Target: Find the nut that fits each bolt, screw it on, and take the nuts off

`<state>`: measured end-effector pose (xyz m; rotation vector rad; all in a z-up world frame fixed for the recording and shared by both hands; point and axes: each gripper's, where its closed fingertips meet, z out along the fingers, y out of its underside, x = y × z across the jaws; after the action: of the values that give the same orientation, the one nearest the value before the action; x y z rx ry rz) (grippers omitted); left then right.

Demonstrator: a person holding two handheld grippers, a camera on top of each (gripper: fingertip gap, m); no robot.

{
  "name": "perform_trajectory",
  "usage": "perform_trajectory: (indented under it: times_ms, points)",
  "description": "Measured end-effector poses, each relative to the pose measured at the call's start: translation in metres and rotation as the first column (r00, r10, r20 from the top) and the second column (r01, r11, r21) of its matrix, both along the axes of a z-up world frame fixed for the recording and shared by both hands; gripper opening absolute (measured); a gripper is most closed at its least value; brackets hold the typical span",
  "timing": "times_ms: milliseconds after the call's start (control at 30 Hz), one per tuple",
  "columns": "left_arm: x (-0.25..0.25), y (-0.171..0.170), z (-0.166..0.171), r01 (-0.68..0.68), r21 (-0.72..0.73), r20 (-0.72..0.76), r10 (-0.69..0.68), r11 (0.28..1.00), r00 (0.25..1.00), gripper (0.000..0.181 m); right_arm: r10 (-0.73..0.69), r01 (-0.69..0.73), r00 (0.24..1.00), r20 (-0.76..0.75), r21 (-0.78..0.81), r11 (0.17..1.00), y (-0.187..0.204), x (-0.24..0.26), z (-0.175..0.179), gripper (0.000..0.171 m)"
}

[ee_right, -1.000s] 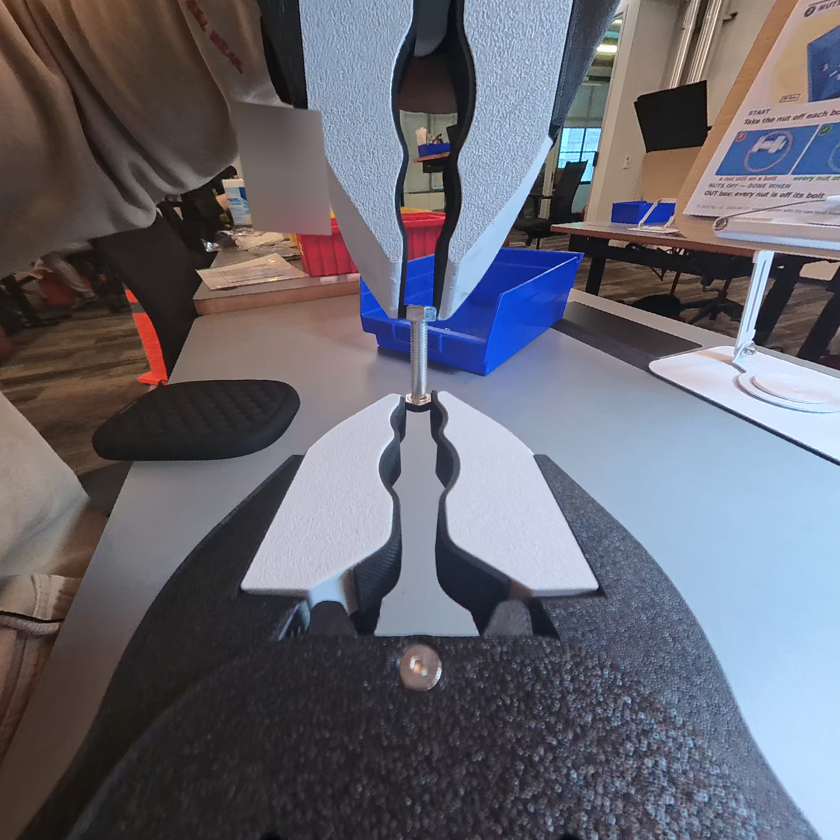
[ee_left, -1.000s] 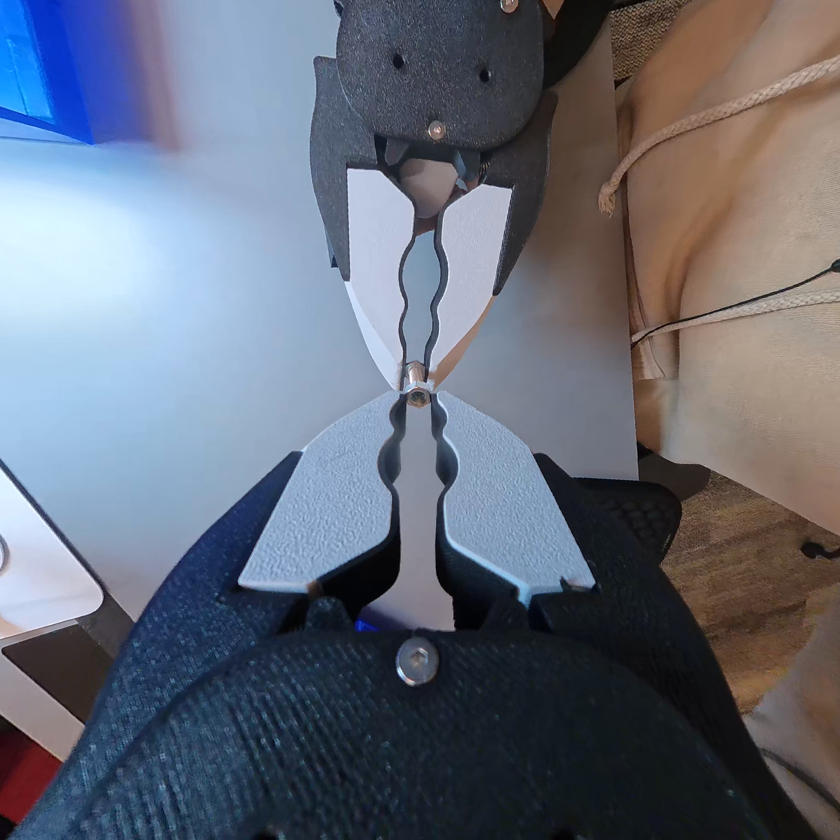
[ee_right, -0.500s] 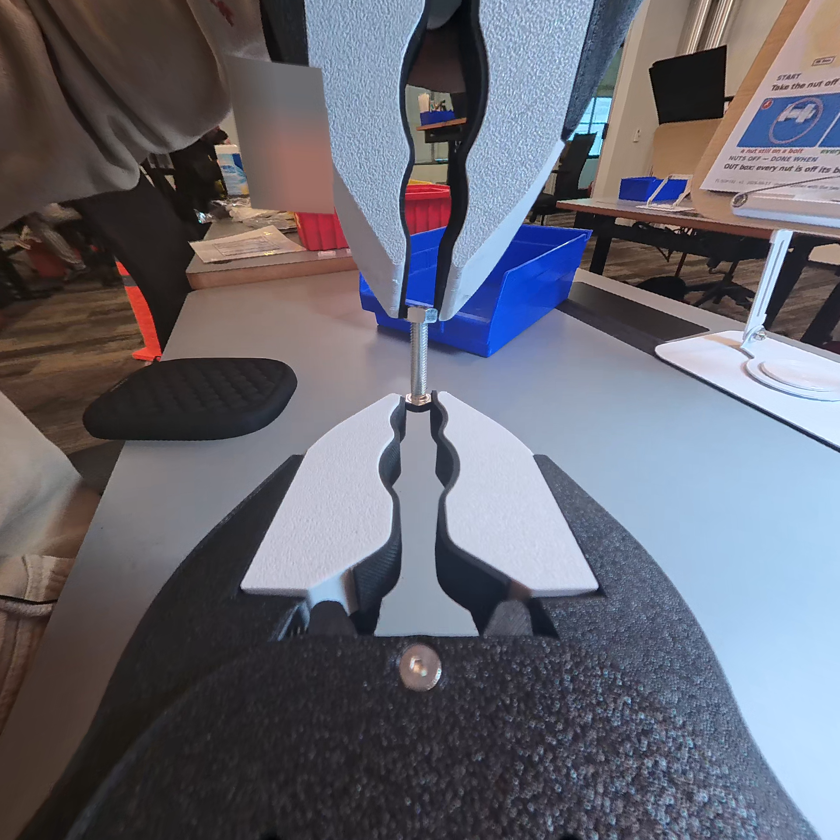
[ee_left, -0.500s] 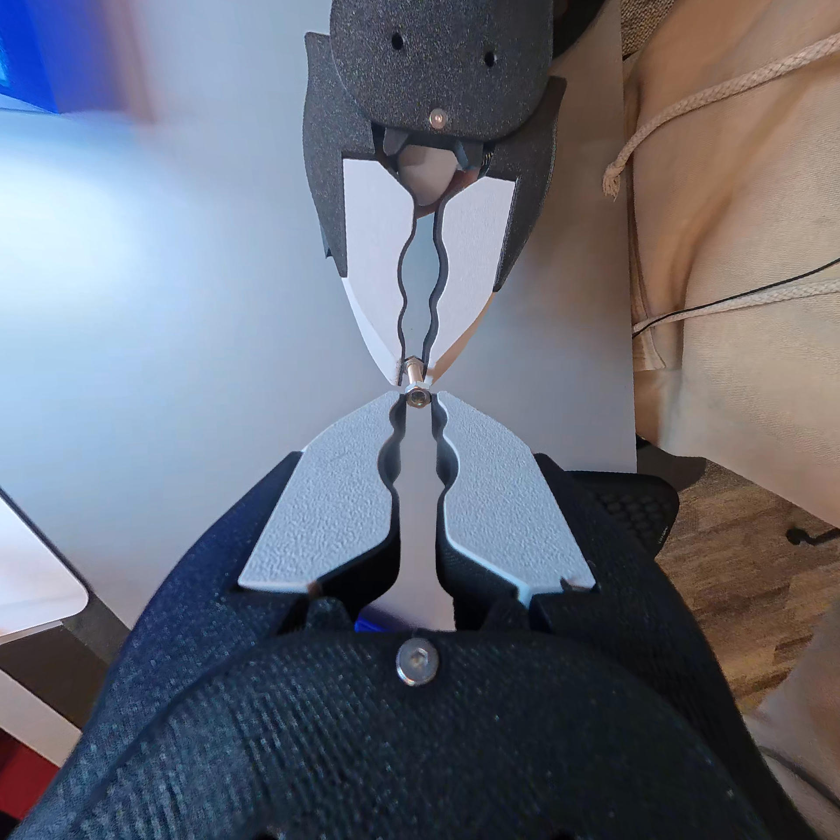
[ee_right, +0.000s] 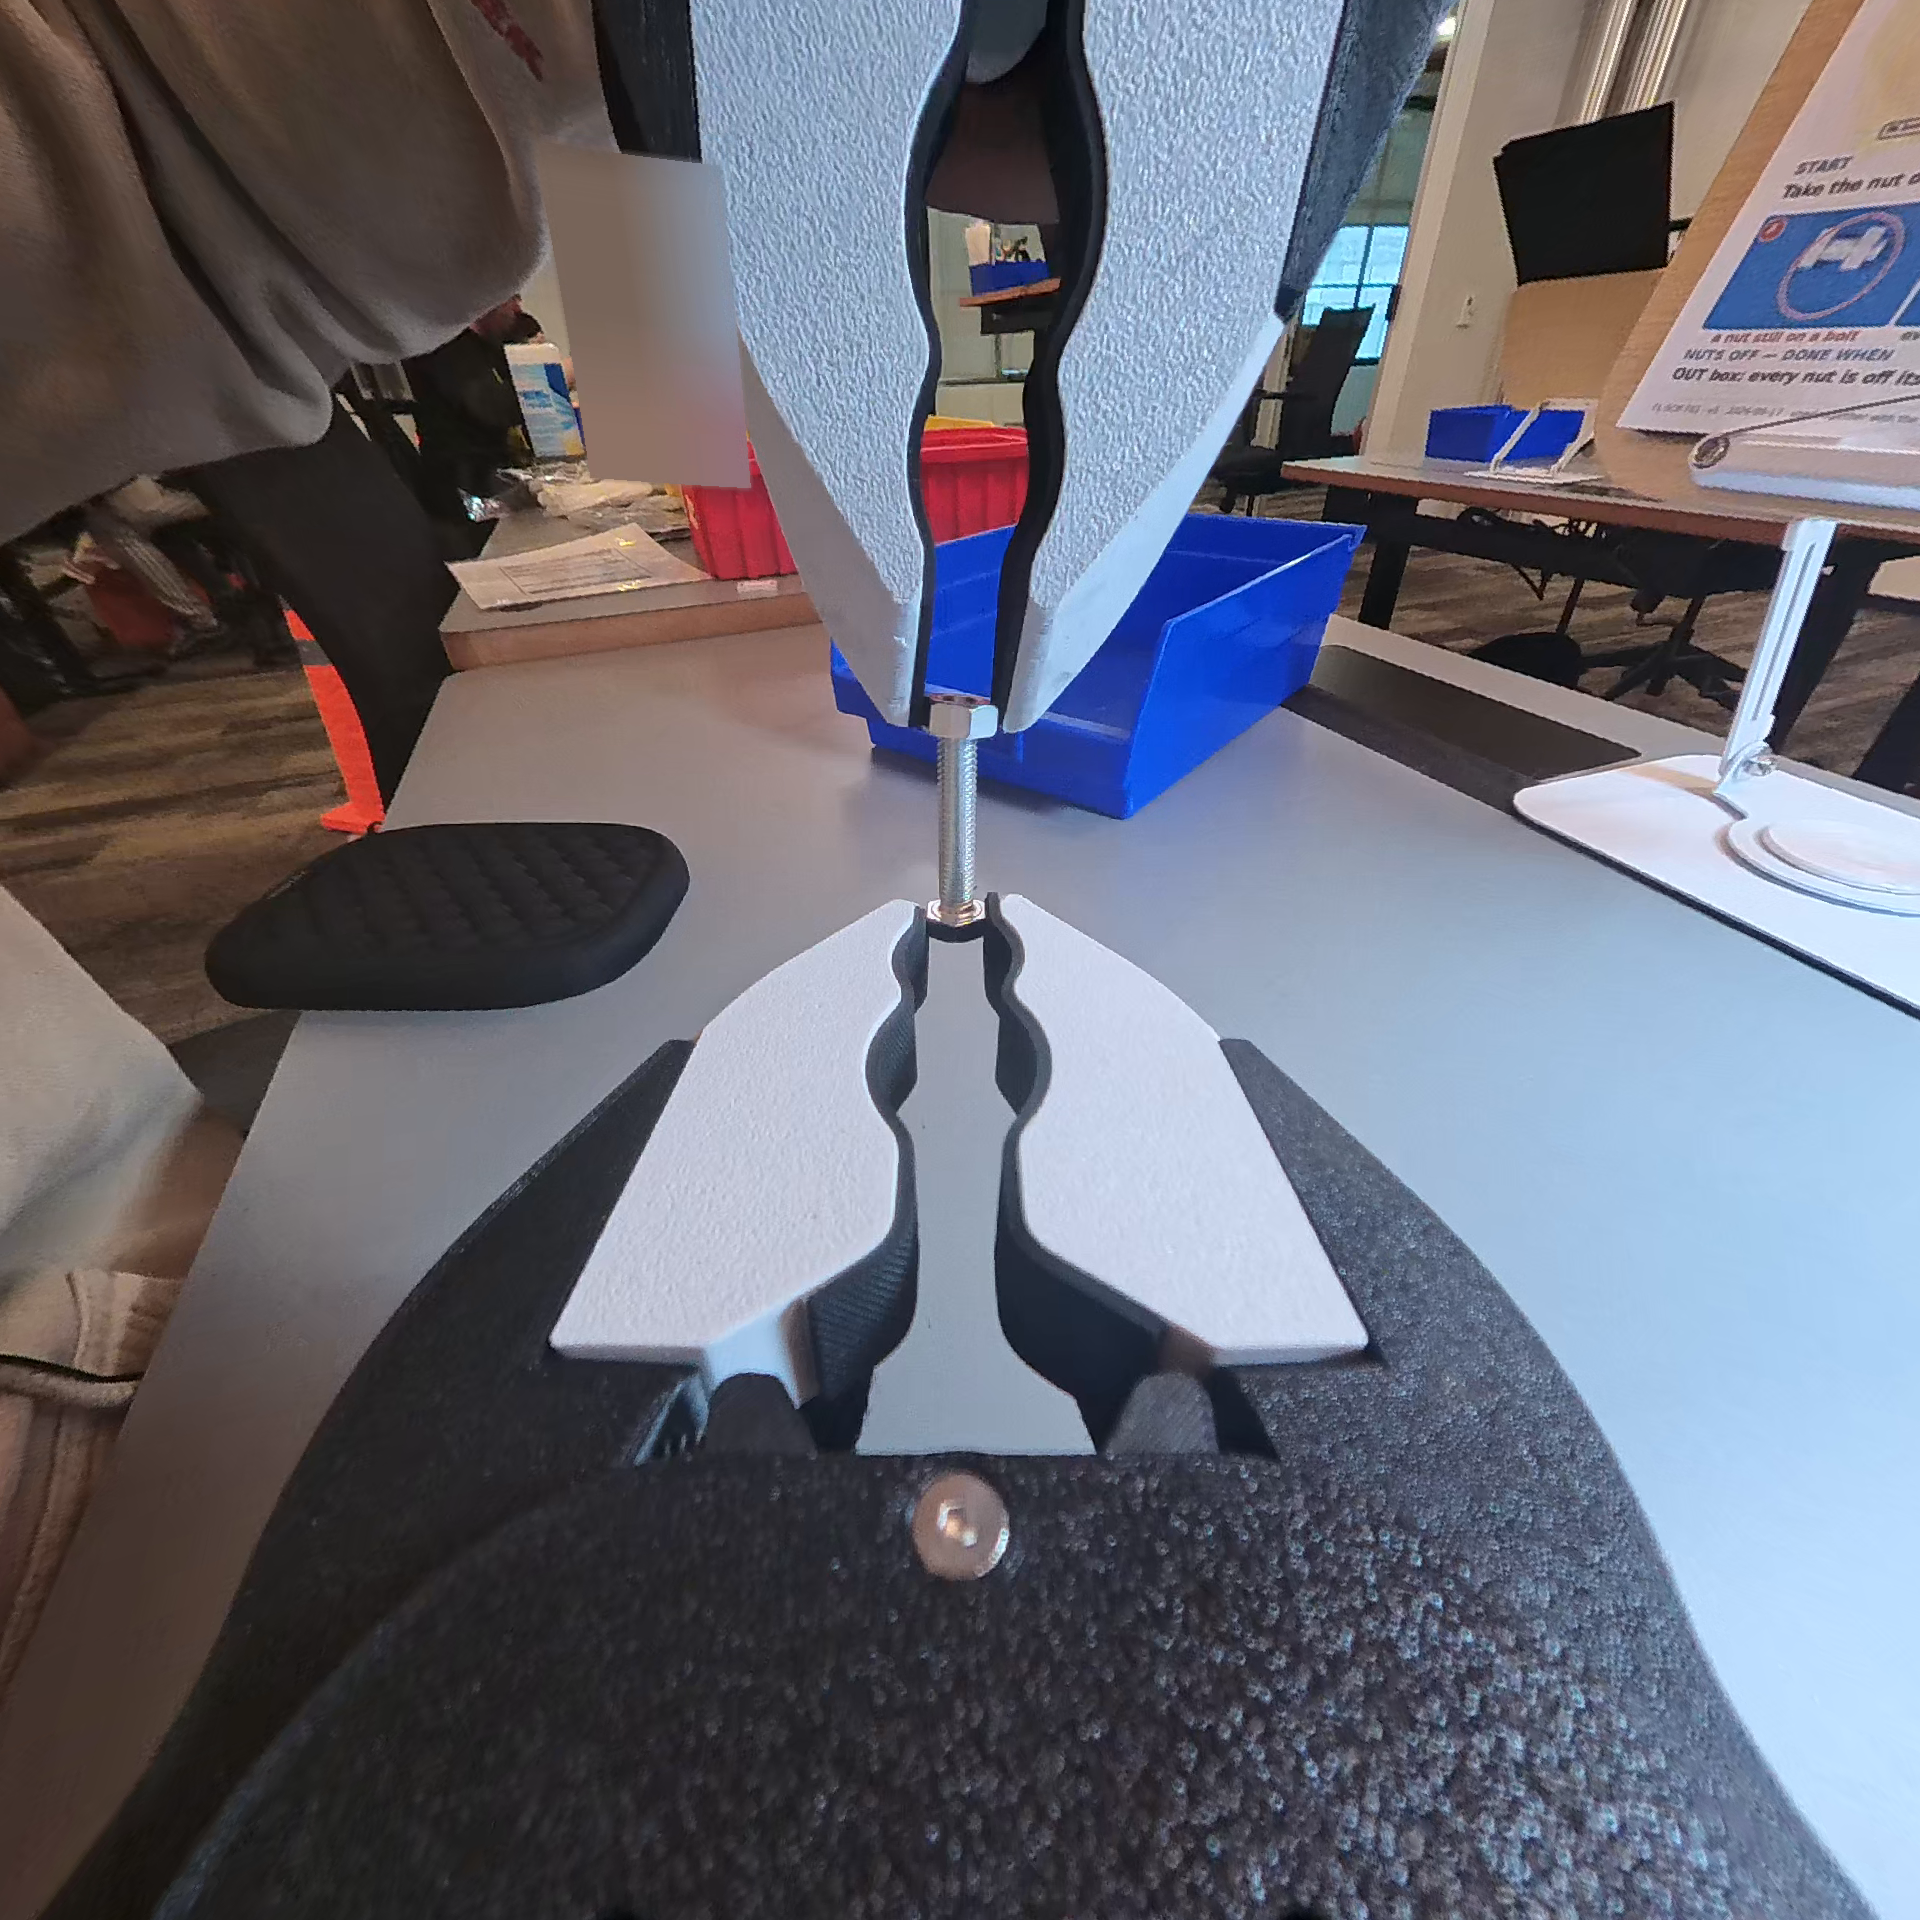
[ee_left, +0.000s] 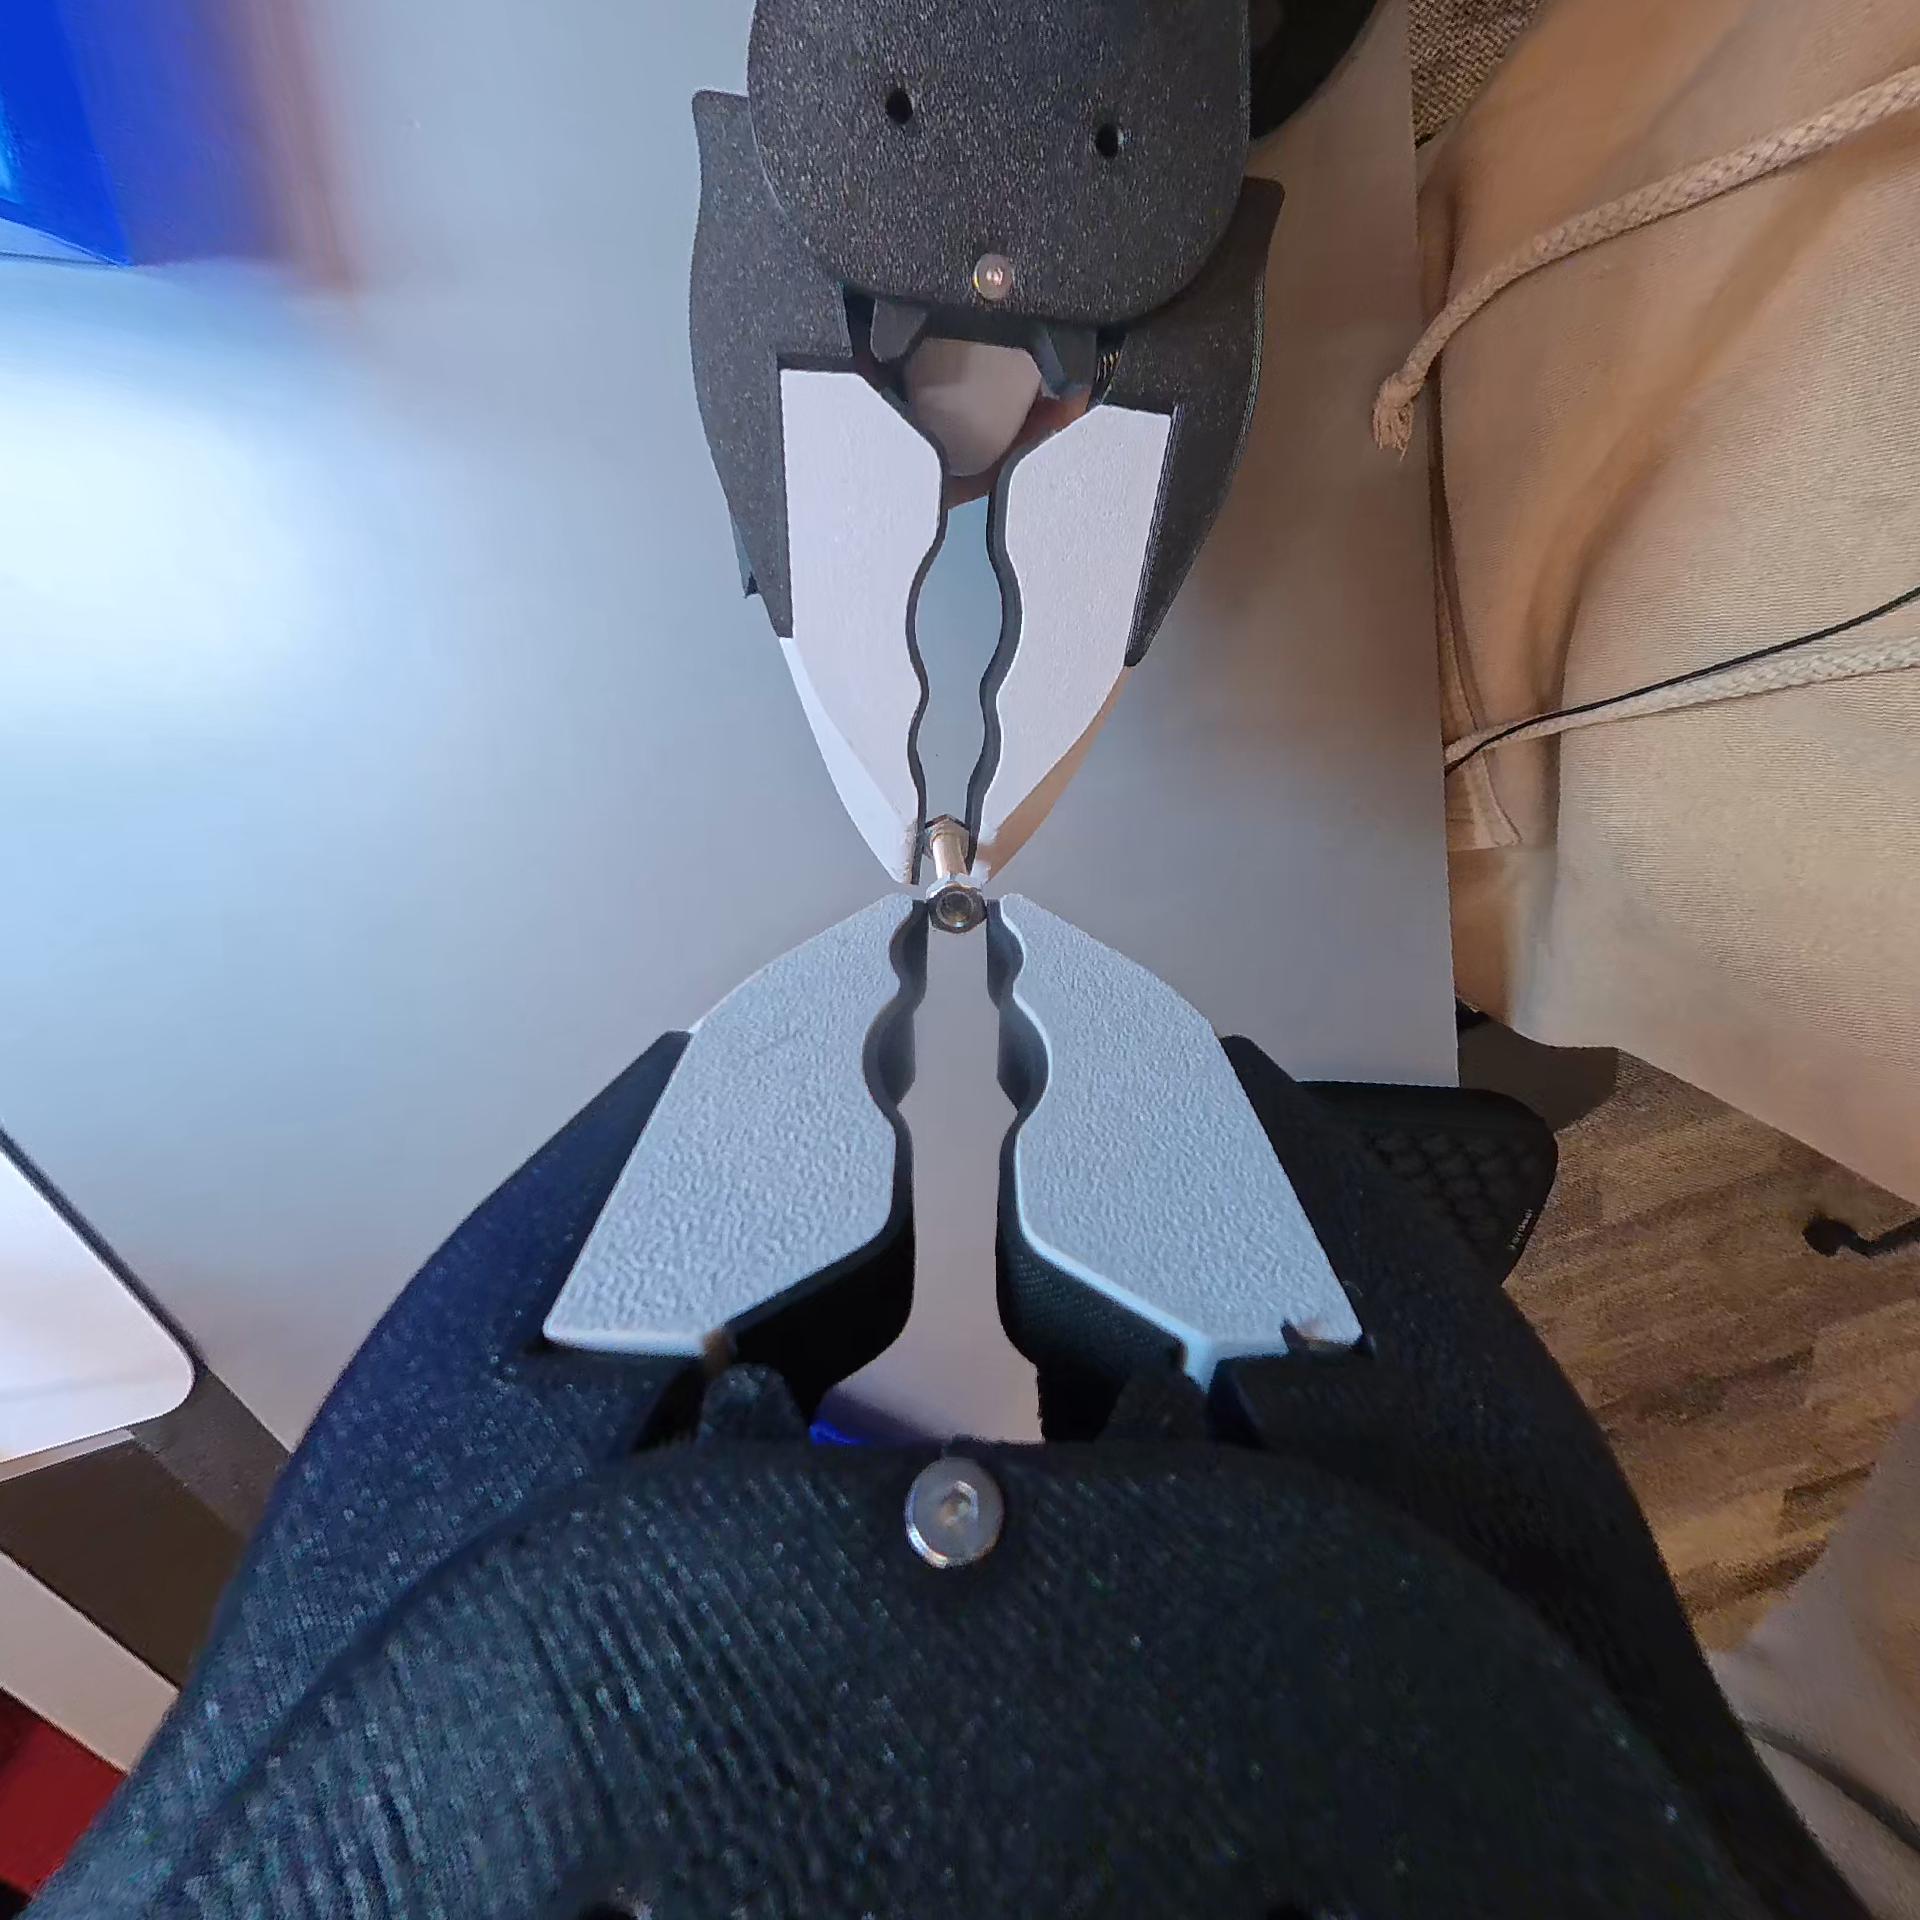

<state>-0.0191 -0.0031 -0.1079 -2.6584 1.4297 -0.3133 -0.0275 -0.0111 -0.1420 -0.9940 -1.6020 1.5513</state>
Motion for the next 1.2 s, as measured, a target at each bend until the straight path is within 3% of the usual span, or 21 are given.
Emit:
perform_trajectory:
  times_ms: [667, 900, 1033, 1133, 1200]
  points:
    - [-0.002, 0.001, 0.004, -0.007, 0.038, 0.024, 0.006, 0.999, 1.000, 0.013, -0.004, 0.004, 1.000, -0.013, 0.002, 1.000, 0.000, 0.000, 0.000, 0.010]
    - [0.000, 0.012, 0.020, -0.060, 0.184, 0.149, 0.033, 0.981, 0.988, 0.019, -0.018, 0.019, 0.999, -0.045, 0.013, 1.000, 0.003, 0.001, 0.004, 0.010]
    - [0.003, 0.017, 0.039, -0.224, 0.390, 0.395, 0.058, 0.893, 0.917, 0.025, -0.041, 0.042, 0.994, -0.103, 0.010, 0.999, 0.008, 0.004, 0.014, 0.010]
    - [0.001, 0.016, 0.044, -0.426, 0.504, 0.588, 0.062, 0.751, 0.806, 0.027, -0.050, 0.049, 0.987, -0.153, -0.011, 0.999, 0.012, 0.008, 0.023, 0.010]
    - [0.003, 0.014, 0.041, -0.557, 0.495, 0.706, 0.064, 0.667, 0.705, 0.027, -0.048, 0.045, 0.984, -0.174, -0.022, 0.999, 0.013, 0.008, 0.027, 0.010]
